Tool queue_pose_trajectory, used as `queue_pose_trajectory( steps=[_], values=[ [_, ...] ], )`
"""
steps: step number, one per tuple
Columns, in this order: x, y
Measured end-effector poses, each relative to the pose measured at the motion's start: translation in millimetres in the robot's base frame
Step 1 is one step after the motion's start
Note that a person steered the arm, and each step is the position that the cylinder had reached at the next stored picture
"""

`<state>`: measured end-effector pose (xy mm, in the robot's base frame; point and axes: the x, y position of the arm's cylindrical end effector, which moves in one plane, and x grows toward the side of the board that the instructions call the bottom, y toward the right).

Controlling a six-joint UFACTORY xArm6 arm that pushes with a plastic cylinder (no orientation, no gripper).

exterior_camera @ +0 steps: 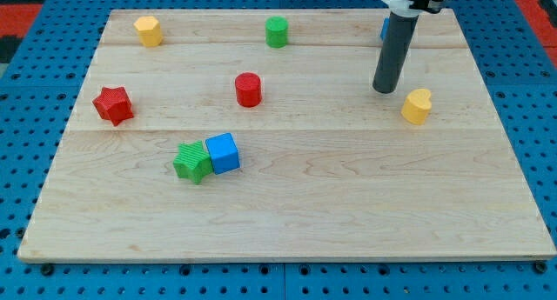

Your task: Keep your arm in between the red circle and blue triangle

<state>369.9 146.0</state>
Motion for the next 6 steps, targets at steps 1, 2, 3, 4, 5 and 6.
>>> queue_pose_trajectory(
  steps=[1,2,3,4,5,6],
  values=[
    [-1,0],
    [-5,0],
    [-9,0],
    [-13,0],
    [-16,0],
    [-17,0]
  ],
)
